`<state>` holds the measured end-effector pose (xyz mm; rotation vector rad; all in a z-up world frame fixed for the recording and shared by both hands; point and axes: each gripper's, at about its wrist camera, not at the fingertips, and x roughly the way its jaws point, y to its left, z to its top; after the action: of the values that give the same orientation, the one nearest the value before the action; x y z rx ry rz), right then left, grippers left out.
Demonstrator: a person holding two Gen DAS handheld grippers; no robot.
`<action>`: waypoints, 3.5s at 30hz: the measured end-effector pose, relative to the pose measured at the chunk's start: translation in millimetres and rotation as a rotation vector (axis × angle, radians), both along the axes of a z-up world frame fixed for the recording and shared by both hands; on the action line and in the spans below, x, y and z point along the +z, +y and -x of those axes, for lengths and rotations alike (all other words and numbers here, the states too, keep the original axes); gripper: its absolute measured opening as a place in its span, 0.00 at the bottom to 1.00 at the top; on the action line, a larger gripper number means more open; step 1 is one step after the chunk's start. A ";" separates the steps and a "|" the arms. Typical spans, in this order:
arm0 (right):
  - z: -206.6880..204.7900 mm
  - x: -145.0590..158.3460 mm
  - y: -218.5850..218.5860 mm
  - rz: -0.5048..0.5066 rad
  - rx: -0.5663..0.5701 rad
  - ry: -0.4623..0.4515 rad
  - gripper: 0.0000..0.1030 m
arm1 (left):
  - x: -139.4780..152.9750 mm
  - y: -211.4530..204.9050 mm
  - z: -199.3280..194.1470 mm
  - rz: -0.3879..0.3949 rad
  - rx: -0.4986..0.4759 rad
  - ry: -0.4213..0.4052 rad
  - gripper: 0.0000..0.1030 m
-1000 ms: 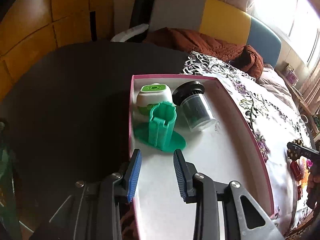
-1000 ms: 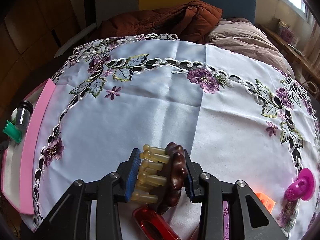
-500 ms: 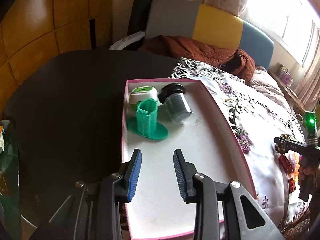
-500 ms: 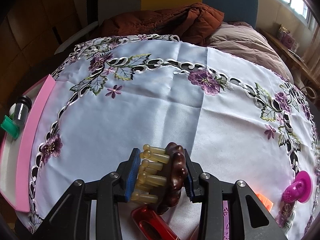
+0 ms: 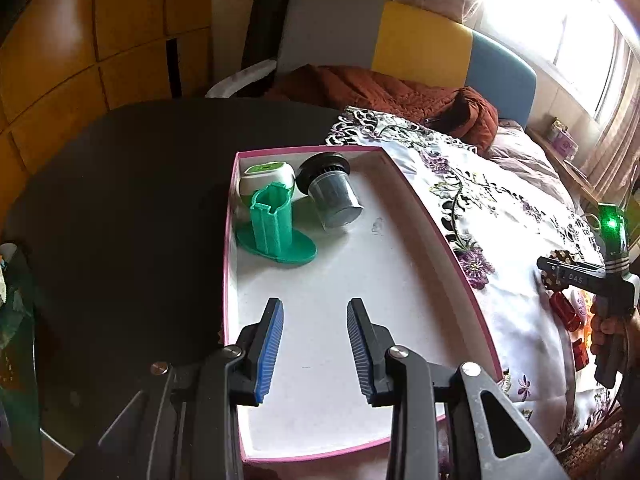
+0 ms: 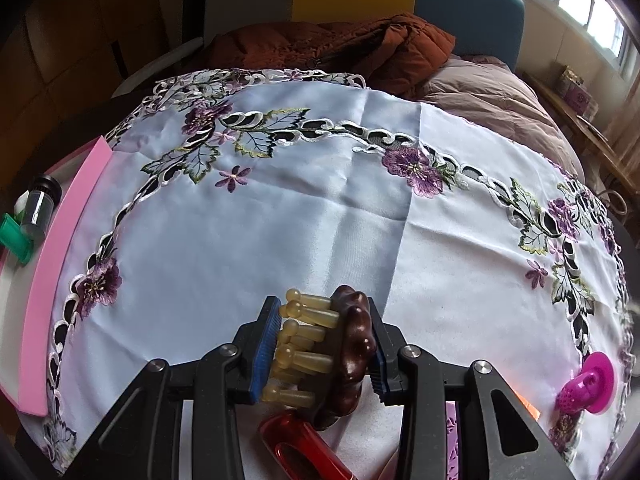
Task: Organize rigid objects
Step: 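Carry the brown comb in the right tool toward the pink tray, then lower the brown comb into the tray and open the right tool, then move the right tool toward the magenta cup while the left tool reaches the red cylinder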
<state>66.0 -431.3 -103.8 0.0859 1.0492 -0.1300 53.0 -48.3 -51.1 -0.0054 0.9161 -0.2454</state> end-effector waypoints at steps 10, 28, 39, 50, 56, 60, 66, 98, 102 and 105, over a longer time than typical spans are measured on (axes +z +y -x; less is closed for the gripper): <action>-1.1 -4.4 8.8 0.044 0.019 0.002 0.37 | 3.8 3.2 5.5 0.010 -0.022 -0.009 0.32; 0.5 40.5 57.8 -0.022 0.013 -0.088 0.36 | 1.8 23.3 9.3 0.056 0.005 -0.011 0.32; 8.8 66.1 131.2 -0.194 0.154 -0.162 0.36 | -3.0 35.2 8.5 0.063 0.036 -0.005 0.32; -29.2 69.8 216.6 -0.253 0.312 -0.138 0.36 | -7.1 49.8 5.0 0.079 0.071 0.005 0.32; -69.2 44.1 241.5 -0.231 0.328 -0.067 0.37 | -10.6 57.2 1.7 0.088 0.087 0.016 0.32; -87.2 25.4 246.6 -0.197 0.311 -0.035 0.41 | -14.2 60.3 0.2 0.088 0.089 0.027 0.32; -85.9 22.8 238.0 -0.211 0.282 -0.050 0.52 | -15.4 63.0 -2.0 0.089 0.100 0.028 0.32; 10.4 83.4 170.6 -0.156 0.186 -0.270 0.89 | -0.3 35.0 10.9 0.029 0.011 -0.021 0.32; 22.9 88.4 140.6 -0.141 0.132 -0.284 0.89 | 3.0 27.4 11.5 0.016 -0.009 -0.028 0.32; 34.0 93.2 109.6 -0.128 0.070 -0.296 0.90 | 5.7 19.3 12.1 0.003 -0.038 -0.032 0.32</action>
<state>32.0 -321.7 -10.6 0.1783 0.7632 0.0136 40.9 -29.1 -45.4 0.0128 0.8848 -0.2814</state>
